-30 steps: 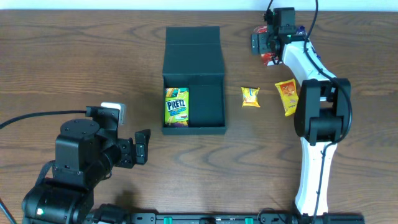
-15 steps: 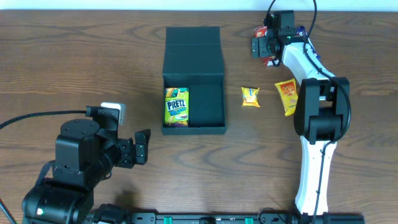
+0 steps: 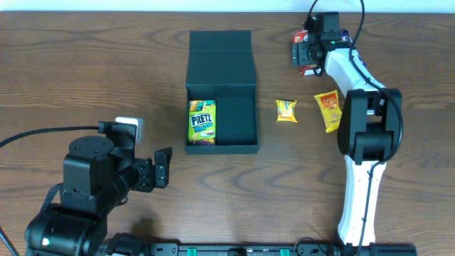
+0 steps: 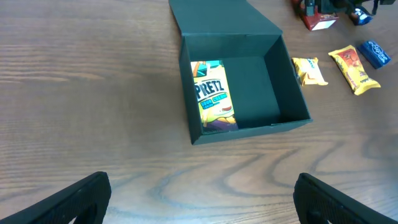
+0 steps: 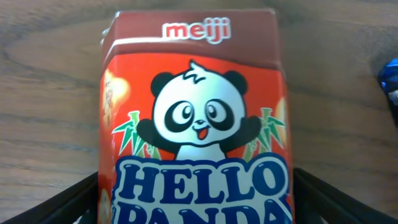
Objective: Pack container
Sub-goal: 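Lower the right gripper over the Hello Panda box and close on it, then lift the Hello Panda box and carry it over the black box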
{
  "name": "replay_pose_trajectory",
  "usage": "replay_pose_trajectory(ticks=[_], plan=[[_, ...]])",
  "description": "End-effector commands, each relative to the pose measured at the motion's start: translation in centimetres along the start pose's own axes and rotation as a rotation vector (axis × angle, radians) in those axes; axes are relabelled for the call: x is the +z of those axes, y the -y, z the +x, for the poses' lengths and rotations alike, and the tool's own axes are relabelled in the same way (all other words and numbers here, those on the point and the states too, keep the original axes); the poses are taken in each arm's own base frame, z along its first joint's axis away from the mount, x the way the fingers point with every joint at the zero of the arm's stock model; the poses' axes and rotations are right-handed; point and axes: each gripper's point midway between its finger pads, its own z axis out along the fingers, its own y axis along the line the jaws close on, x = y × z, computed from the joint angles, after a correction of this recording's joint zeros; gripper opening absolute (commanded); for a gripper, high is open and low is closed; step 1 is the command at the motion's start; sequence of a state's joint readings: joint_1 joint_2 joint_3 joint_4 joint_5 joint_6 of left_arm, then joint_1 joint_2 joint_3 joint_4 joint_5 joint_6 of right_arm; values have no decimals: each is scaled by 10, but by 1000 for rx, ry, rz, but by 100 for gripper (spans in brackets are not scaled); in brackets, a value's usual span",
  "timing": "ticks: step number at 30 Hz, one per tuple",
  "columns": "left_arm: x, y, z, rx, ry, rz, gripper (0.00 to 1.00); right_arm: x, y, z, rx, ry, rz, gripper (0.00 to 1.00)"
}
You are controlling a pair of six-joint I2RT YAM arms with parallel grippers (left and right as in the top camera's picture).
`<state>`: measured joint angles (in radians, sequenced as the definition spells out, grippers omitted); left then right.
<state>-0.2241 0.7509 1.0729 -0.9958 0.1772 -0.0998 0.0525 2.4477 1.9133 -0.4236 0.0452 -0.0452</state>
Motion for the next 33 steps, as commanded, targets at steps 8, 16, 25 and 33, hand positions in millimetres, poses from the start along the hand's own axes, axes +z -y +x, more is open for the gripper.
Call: replay_pose_trajectory(ticks=[8, 16, 25, 33], plan=[[-1, 1, 0, 7, 1, 3, 95, 14, 7, 13, 2, -37, 4, 76], [-1, 1, 0, 7, 1, 3, 95, 10, 8, 6, 27, -22, 5, 67], [-1, 1, 0, 7, 1, 3, 95, -13, 9, -28, 33, 16, 4, 59], [-1, 1, 0, 7, 1, 3, 95, -60, -6, -65, 19, 31, -24, 55]])
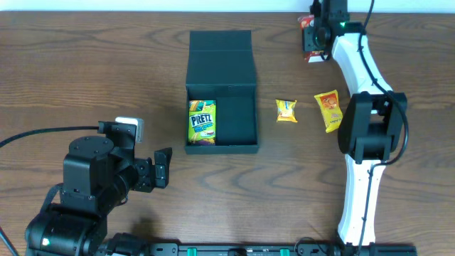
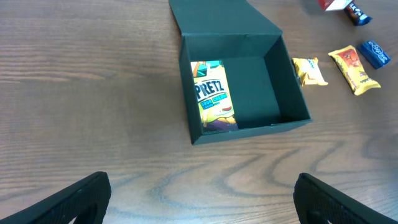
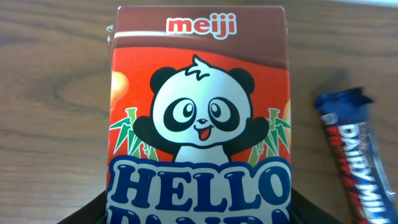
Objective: Pack container
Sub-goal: 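Lift the Hello Panda box and carry it over the black box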
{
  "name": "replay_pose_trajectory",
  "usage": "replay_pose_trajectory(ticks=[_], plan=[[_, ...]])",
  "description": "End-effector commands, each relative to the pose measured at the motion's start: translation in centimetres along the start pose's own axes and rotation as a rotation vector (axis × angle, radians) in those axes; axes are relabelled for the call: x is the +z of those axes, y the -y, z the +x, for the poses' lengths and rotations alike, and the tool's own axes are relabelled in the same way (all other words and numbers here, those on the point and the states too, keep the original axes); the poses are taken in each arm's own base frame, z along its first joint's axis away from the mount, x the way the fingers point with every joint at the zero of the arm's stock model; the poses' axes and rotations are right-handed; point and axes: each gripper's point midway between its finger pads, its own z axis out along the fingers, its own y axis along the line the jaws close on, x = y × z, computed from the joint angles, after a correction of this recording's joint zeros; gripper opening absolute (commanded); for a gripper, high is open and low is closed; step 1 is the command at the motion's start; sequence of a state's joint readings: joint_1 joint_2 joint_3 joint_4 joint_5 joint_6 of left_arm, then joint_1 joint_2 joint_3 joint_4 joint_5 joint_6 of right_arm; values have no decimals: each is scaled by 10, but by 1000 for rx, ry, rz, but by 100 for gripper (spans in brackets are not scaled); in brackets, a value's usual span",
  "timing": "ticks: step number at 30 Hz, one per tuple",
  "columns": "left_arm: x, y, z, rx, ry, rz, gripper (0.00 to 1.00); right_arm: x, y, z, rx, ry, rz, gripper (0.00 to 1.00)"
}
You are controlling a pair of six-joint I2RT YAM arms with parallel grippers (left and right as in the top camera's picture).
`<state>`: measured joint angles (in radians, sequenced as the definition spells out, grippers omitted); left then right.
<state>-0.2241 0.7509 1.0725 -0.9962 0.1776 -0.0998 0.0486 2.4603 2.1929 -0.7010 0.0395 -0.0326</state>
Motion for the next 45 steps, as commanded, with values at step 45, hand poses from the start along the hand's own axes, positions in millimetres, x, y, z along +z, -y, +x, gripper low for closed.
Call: replay_pose_trajectory(ticks=[45], plan=[[-1, 1, -1, 7, 2, 3, 95, -395, -117, 25, -145, 535, -257, 56]])
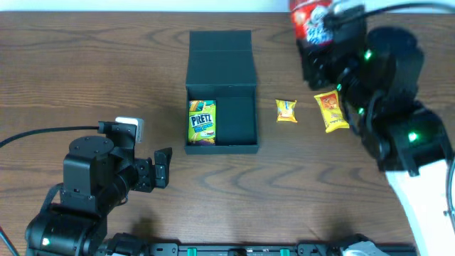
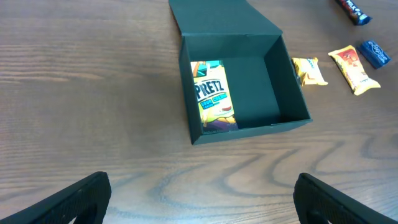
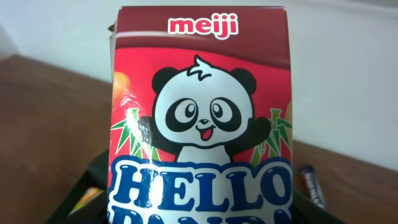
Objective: Pack container
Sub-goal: 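Lift the Hello Panda box and carry it over the black box, then lower the Hello Panda box beside the Pretz box and release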
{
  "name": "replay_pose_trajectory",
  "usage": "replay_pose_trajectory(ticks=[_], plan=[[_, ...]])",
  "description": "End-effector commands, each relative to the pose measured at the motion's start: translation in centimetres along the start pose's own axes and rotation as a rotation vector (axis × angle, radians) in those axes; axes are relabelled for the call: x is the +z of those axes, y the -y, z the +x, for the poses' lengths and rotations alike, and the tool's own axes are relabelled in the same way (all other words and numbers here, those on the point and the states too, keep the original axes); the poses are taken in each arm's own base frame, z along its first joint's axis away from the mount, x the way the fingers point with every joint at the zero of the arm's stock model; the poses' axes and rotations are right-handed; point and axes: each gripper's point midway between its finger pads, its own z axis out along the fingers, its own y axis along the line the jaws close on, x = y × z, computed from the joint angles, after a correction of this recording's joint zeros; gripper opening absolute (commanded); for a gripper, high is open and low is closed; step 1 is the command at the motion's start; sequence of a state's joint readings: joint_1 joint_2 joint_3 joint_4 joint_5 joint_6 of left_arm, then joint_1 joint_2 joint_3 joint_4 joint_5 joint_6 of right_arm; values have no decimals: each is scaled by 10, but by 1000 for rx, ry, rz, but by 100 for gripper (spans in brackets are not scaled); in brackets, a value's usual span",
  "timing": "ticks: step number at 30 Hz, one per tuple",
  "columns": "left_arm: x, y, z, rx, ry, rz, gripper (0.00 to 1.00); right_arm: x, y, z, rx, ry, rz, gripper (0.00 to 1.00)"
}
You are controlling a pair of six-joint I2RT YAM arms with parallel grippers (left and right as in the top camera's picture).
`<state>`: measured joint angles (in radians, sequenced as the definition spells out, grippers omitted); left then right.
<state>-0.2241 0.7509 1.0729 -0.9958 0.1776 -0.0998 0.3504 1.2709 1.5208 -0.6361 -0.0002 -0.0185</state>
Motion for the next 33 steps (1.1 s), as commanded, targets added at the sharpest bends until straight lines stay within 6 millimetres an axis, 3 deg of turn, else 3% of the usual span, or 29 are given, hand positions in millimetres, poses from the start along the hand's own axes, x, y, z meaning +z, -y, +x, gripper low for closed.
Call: replay_pose_trajectory(ticks=[1, 7, 14, 24, 33], plan=[[-1, 0, 0, 7, 0, 2, 95, 10, -18, 27, 36, -96, -11, 56], [-1, 0, 0, 7, 1, 2, 95, 42, -61, 81, 19, -308, -94, 57], [-1, 0, 0, 7, 1, 2, 95, 88, -107, 145, 145, -522, -123, 57], [-1, 1, 0, 7, 1, 3, 95, 132, -138, 230, 261, -752, -51, 56], [-1, 0, 0, 7, 1, 2, 95, 146, -148, 265, 358, -827, 18, 56]])
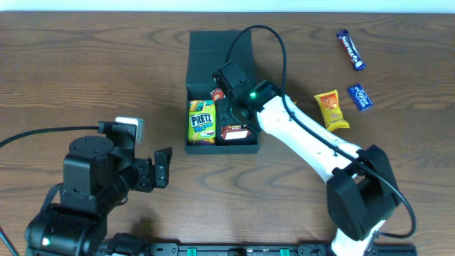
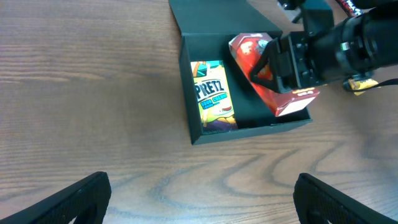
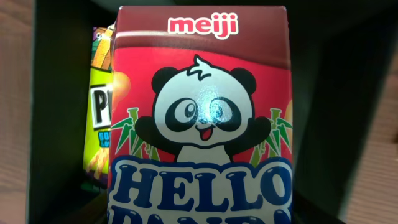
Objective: Pack container
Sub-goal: 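Lower the Hello Panda box beside the Pretz box and release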
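Observation:
The dark green container [image 1: 242, 146] lies open at mid table, its lid folded back. A yellow-green Pretz pack [image 1: 202, 121] fills its left half. My right gripper [image 1: 232, 112] is shut on the red Hello Panda box [image 3: 199, 124], holding it tilted in the container's right half beside the Pretz pack [image 3: 98, 124]. Whether the box [image 2: 273, 78] touches the floor is hidden. My left gripper [image 2: 202, 202] is open over bare table in front of the container, with nothing between its fingers [image 2: 78, 199].
To the right of the container lie an orange snack pack [image 1: 328, 109], a small blue packet [image 1: 360, 96] and a dark blue bar [image 1: 350, 50]. My white right arm [image 1: 313, 146] stretches across the table's right middle. The left arm's base [image 1: 89, 185] occupies the front left.
My right gripper, which held the Hello Panda box high above the table's back right, now holds it down in the container's right half. The left arm has not moved.
My right gripper was at the Hello Panda box on the table's back right corner. Then it held the box there, beside the blue bar. Then the box was raised high, and now it is inside the container beside the Pretz pack.

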{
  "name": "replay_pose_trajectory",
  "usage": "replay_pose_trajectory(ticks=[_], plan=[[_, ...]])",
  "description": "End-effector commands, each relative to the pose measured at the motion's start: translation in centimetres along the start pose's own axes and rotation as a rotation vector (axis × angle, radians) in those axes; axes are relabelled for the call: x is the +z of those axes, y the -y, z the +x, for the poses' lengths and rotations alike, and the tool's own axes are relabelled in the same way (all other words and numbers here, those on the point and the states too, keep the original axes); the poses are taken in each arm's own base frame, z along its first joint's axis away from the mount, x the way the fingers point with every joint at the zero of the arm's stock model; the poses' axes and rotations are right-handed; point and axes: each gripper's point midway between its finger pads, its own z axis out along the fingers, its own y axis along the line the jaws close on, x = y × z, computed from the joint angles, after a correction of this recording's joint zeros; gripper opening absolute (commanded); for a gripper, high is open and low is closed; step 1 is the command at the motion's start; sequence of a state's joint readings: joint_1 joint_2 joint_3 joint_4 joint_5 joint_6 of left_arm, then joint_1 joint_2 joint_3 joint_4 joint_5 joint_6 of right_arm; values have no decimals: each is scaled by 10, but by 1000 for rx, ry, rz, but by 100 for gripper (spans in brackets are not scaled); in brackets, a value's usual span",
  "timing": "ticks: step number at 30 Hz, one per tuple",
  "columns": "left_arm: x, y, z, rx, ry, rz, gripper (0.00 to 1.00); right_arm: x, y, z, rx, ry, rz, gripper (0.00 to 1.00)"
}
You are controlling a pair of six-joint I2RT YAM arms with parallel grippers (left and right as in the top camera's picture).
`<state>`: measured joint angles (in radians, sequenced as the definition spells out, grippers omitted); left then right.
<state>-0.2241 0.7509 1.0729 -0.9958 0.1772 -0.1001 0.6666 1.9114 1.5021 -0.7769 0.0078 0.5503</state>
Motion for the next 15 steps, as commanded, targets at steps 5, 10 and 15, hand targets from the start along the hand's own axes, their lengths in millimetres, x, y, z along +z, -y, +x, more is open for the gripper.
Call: replay_pose_trajectory(ticks=[5, 10, 15], plan=[[-1, 1, 0, 7, 1, 3, 95, 13, -6, 3, 35, 22, 40, 56], [-1, 1, 0, 7, 1, 3, 95, 21, -7, 7, 12, 31, 81, 56], [-1, 1, 0, 7, 1, 3, 95, 31, -3, 11, 1, 31, 127, 55]])
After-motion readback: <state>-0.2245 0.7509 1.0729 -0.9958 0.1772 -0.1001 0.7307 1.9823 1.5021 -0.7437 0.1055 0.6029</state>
